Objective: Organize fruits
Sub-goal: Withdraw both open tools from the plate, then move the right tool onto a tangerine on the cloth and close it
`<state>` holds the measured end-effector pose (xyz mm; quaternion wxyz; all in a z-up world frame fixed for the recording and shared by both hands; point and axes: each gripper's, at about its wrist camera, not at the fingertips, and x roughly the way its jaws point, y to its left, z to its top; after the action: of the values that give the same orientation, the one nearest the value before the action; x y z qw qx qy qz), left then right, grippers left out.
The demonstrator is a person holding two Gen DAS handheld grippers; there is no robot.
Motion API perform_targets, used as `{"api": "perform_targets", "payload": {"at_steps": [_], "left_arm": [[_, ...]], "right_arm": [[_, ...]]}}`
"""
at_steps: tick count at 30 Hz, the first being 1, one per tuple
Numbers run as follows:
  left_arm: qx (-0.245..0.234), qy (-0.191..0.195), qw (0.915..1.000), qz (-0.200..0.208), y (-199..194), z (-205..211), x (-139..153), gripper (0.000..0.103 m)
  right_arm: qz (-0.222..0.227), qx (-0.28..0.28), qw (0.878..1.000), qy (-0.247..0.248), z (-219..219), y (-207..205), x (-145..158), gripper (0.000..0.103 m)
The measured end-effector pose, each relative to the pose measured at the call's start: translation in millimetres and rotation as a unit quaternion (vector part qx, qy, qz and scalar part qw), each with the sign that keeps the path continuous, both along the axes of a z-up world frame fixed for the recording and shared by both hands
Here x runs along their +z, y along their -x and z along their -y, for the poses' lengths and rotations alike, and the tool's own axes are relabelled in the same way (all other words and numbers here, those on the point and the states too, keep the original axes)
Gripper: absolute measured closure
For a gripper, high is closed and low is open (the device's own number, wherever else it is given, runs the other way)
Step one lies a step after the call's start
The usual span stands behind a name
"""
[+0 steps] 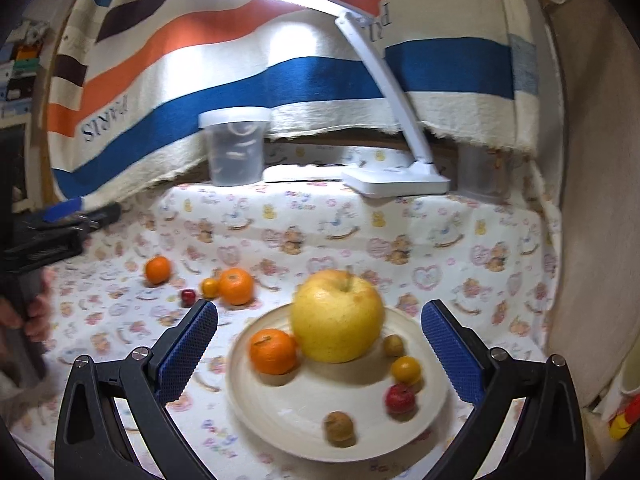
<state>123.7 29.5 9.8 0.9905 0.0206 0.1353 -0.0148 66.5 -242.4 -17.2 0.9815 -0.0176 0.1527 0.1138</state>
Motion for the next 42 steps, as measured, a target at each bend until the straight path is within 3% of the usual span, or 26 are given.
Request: {"api": "perform_targets", "payload": {"at_steps": [3,6,9,15,20,22,30,33,37,42], "left_arm": [[0.012,0.014,0.9998,-0.01,-9.9,-18.0,-1.6,0.001],[0.006,0.055,0.9976,-0.041,-20.9,-40.4,0.0,0.001],[0.022,0.082,0.9956,-0.04,-21.4,-60.1,5.0,0.001],[0.035,0.086,0.9951,-0.034,-22.4,-76.8,8.4,0.001],[0.043,0.099,0.9927,-0.054,-32.0,-88.3,0.7,0.001],[0.052,0.103,0.9914,-0.062,-36.6,-93.3,-2.9,0.001],[0.08,0.124,0.9855,-0.085,-48.1,-110.3,-16.9,0.001],[0.082,0.125,0.9845,-0.092,-50.8,-112.1,-20.8,0.001],[0.085,0.12,0.9844,-0.098,-53.4,-110.8,-25.2,0.001],[0.082,0.106,0.9857,-0.102,-55.5,-104.9,-28.6,0.001]], "right_arm": [[0.006,-0.003,1.0,0.011,-8.4,2.3,3.5,0.0],[0.001,-0.012,1.0,0.012,-17.5,0.1,8.5,0.0],[-0.021,-0.013,1.0,-0.003,-28.0,-9.0,14.3,0.0],[-0.045,-0.009,0.999,-0.002,-74.4,-33.7,31.0,0.001],[-0.077,-0.004,0.997,0.002,-112.5,-63.5,32.6,0.006],[-0.091,-0.011,0.996,0.001,-123.0,-78.5,28.8,0.012],[-0.178,-0.057,0.982,0.01,-143.9,-147.0,-0.1,0.017],[-0.196,-0.062,0.979,0.009,-144.1,-164.2,-12.5,0.023],[-0.224,-0.055,0.973,-0.006,-137.9,-182.2,-28.8,0.035],[-0.236,-0.035,0.971,-0.006,-135.2,-192.2,-41.6,0.036]]}}
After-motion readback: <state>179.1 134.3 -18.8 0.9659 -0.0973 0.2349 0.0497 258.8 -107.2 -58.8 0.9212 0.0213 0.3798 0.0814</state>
